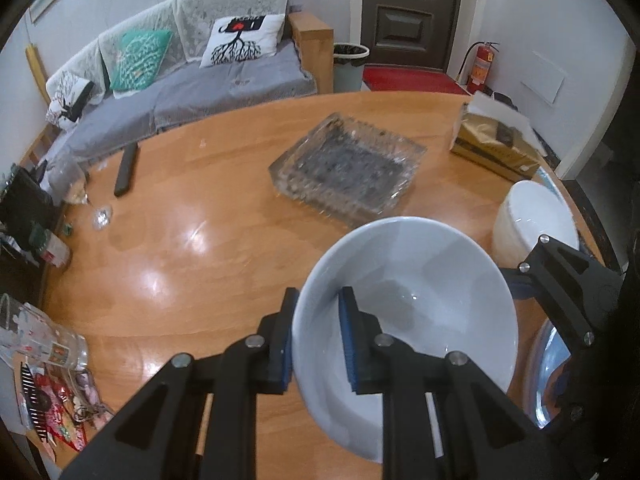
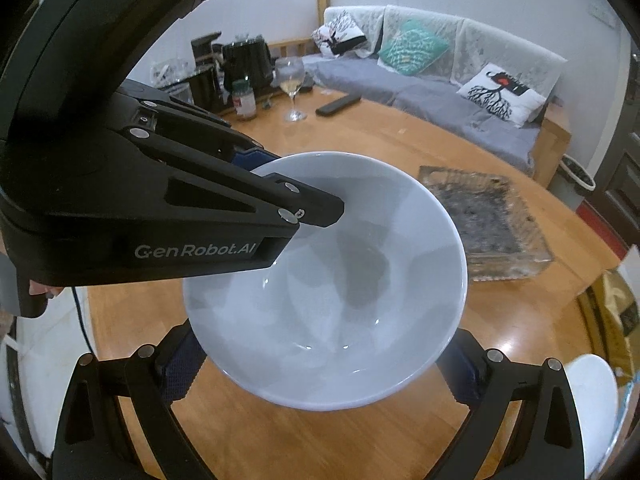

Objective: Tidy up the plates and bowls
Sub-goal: 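Lift the second white bowl with both tools and carry it toward the plate stack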

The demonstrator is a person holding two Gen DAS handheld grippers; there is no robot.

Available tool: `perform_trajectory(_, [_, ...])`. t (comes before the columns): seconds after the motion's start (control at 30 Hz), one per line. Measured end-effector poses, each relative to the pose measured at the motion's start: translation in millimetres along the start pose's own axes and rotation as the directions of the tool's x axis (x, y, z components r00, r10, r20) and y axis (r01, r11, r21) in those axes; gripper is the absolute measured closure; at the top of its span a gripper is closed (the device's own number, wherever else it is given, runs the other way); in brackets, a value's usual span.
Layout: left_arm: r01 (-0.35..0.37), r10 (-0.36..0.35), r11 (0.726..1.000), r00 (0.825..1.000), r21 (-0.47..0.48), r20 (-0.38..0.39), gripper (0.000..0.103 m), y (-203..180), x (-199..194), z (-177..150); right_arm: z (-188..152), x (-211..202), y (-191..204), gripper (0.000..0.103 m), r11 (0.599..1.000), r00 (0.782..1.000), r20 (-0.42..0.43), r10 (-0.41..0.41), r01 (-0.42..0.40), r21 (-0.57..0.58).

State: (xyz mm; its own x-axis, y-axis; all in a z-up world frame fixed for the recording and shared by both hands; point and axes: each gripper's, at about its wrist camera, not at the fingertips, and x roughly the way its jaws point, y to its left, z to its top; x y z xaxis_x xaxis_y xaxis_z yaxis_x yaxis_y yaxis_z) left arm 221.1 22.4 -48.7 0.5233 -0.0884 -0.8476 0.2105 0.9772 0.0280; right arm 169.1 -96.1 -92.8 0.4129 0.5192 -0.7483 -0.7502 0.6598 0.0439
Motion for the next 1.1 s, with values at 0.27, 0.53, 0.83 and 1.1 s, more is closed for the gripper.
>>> perform_trajectory(0.27, [-0.003,0.002,0.999,1.0,0.052,0.022,0.086,-50.8,-22.7,21.8,-14.1,-45.0,-23.7,0.006,0.999,0.999,0.04,-0.036,0.034,0.033])
perform_trajectory(0.53, [0.011,-0.015,0.995,0.999,0.097,0.037,0.086,-97.9,-28.5,42.8,-34.0,-80.7,-51.8,0.006,0.994,0.995,0.063,-0.076,0.071,0.078])
perform_trajectory(0.83, [0.041,-0.045,0.992,0.998,0.123,0.035,0.086,-145.4,-17.6,62.5,-55.4,-102.9,-84.3,0.006,0.987,0.991,0.053,-0.119,0.112,0.117])
perform_trajectory(1.1, [0.062,-0.065,0.985,0.998,0.158,0.013,0.086,-184.5,9.9,79.7,-78.8,-107.3,-122.0,0.006,0.973,0.988,0.015,-0.156,0.151,0.172])
